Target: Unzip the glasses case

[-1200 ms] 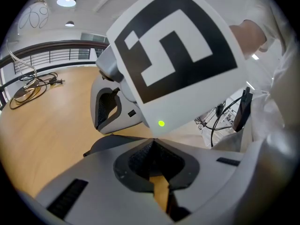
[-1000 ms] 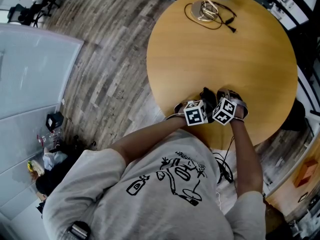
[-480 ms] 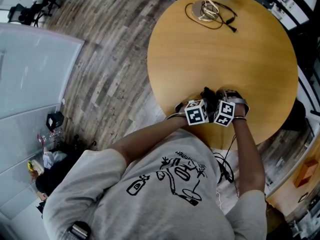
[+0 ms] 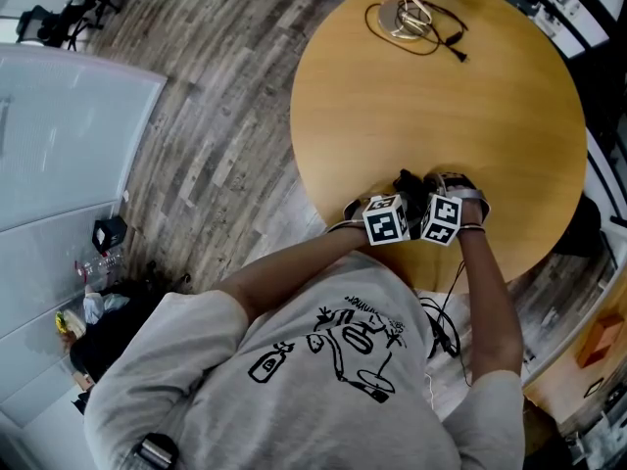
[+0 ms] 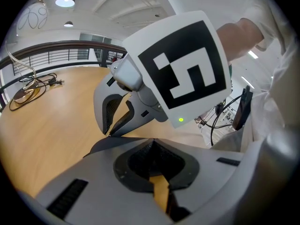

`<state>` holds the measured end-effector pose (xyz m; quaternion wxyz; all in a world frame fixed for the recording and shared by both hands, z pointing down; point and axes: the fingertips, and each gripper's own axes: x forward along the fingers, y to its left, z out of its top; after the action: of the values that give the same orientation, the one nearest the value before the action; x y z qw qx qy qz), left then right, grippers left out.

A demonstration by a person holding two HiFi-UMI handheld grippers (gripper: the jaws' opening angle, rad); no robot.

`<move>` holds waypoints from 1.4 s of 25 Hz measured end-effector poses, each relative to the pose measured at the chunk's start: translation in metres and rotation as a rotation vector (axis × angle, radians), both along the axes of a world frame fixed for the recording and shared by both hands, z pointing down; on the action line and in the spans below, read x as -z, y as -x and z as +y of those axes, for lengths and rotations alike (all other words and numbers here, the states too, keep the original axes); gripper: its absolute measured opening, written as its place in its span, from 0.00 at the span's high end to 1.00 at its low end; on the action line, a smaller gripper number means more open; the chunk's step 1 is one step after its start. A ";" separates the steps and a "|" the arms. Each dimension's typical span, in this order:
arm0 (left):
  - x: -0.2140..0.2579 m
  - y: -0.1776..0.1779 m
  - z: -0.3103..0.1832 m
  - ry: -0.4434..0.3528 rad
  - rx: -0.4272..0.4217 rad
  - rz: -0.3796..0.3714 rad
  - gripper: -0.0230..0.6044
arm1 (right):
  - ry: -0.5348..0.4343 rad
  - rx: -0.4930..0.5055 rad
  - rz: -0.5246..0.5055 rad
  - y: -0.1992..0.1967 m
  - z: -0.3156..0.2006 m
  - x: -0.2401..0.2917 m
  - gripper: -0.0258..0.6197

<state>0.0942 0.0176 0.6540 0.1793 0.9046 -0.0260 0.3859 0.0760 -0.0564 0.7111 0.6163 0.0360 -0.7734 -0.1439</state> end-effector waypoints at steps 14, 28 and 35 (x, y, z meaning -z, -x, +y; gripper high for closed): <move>0.001 0.000 -0.001 0.028 -0.024 0.000 0.95 | -0.035 0.264 0.058 0.013 -0.006 0.007 0.91; 0.001 -0.002 -0.001 0.025 -0.036 0.015 0.95 | -0.059 0.369 0.085 0.025 -0.012 0.003 0.91; 0.002 -0.002 -0.001 0.024 -0.037 0.020 0.95 | -0.056 0.384 0.077 0.028 -0.015 0.003 0.91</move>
<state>0.0963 0.0166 0.6523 0.1835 0.9064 -0.0029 0.3805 0.0479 -0.0710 0.7079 0.6054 -0.1004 -0.7376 -0.2817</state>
